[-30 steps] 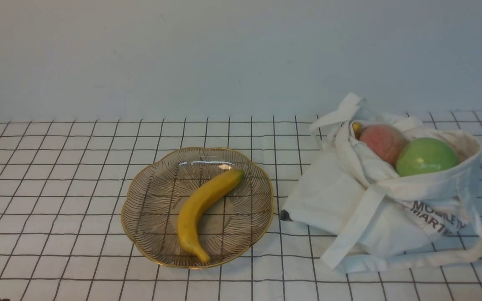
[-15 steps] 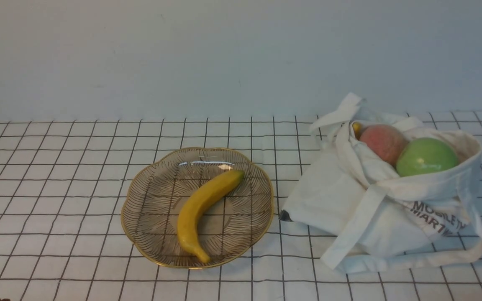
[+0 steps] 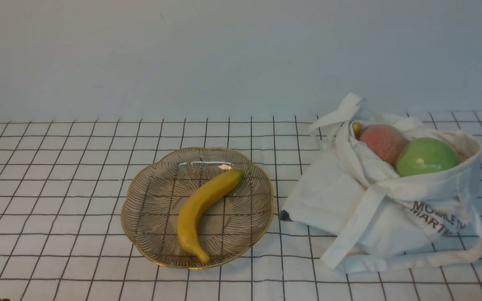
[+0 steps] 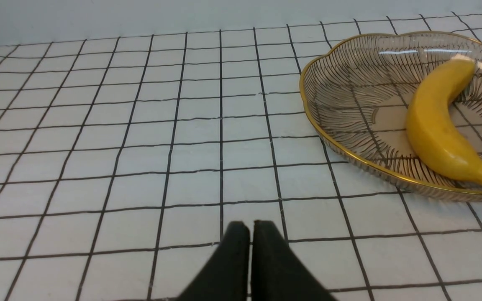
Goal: Take the fruit out of the bag on the white checkered tablecloth and place them on the plate.
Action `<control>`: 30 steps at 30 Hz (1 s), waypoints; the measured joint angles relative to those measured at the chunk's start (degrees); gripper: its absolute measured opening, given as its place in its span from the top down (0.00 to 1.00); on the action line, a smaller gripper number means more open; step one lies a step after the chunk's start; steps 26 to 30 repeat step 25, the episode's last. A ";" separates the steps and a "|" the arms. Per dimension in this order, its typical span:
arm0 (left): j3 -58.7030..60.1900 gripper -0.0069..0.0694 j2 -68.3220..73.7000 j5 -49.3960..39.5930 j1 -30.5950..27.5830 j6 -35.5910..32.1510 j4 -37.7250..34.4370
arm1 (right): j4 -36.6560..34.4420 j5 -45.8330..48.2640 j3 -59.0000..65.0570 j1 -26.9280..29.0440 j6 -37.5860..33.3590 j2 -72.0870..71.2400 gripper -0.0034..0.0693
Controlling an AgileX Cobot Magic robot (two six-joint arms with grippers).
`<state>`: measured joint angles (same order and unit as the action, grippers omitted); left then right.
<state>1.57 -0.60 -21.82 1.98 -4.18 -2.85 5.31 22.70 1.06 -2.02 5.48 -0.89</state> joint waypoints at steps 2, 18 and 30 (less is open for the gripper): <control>0.00 0.92 0.00 0.00 0.00 0.00 0.00 | 0.00 0.00 0.00 0.00 0.00 0.00 0.97; 0.00 0.92 0.00 0.00 0.00 0.00 0.00 | 0.00 0.00 0.00 0.00 1.13 0.00 0.97; 0.00 0.92 0.00 0.00 0.00 0.00 0.00 | 0.00 0.00 0.00 0.00 1.20 0.00 0.97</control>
